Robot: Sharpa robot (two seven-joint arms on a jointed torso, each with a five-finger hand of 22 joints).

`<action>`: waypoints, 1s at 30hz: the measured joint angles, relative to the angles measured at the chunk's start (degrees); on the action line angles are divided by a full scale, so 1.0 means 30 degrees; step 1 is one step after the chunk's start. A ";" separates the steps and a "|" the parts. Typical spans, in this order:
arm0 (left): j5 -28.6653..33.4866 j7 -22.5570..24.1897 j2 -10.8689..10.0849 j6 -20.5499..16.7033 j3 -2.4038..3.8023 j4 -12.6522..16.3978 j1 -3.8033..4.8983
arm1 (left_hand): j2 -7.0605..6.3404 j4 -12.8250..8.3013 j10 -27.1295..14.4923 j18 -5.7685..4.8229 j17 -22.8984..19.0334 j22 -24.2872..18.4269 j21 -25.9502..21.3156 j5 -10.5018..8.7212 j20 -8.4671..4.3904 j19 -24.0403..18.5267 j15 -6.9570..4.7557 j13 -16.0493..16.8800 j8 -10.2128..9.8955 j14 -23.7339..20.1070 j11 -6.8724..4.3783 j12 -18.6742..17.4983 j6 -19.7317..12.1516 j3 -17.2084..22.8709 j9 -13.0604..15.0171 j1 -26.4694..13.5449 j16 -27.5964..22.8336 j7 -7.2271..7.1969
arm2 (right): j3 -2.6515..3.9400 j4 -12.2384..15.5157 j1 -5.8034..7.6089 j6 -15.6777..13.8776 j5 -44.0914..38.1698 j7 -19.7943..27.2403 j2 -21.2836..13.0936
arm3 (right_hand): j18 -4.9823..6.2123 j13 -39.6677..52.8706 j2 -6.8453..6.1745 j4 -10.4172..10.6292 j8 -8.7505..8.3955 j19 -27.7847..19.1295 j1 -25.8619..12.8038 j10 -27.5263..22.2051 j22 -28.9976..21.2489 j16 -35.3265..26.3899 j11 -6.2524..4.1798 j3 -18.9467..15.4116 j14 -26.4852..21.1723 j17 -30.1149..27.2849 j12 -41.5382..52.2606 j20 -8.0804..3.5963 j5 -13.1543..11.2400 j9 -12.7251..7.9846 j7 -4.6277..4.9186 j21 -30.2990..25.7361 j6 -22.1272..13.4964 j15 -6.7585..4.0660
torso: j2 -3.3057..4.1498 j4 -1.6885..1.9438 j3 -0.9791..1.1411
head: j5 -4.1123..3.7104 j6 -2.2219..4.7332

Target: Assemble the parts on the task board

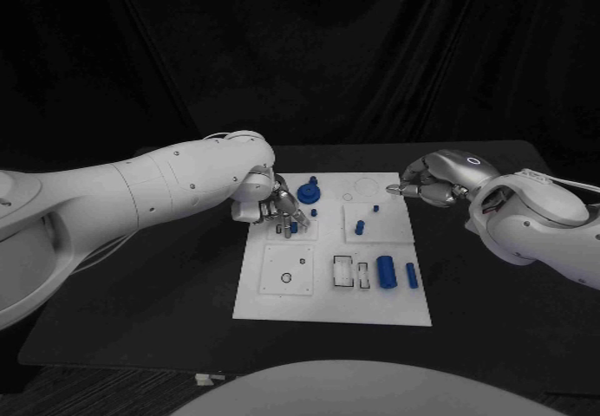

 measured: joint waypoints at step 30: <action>-0.0223 -0.0118 -0.2888 -0.0731 -0.0050 0.2640 0.2767 | 0.0186 0.1951 0.0003 0.0001 -0.0001 -0.0004 0.0446 0.0089 -0.0612 0.0758 -0.0417 0.0000 0.3654 0.0067 -0.0548 0.0521 0.0464 -0.3844 0.3942 0.1636 0.1048 -0.0835 | 0.0001 0.0129 -0.0078 -0.0043 0.0000 0.0000 -0.0557 | 0.0000 0.0000 -0.0001 0.0054 0.0000 0.0000 -0.0003 0.0000 -0.0007 0.0000 -0.0001 -0.0162 0.0000 0.0001 0.0000 0.0000 0.0000 -0.0006 -0.0001 0.0000 0.0000 0.0000 | -0.0031 0.0002 -0.0004 | 0.0108 0.0000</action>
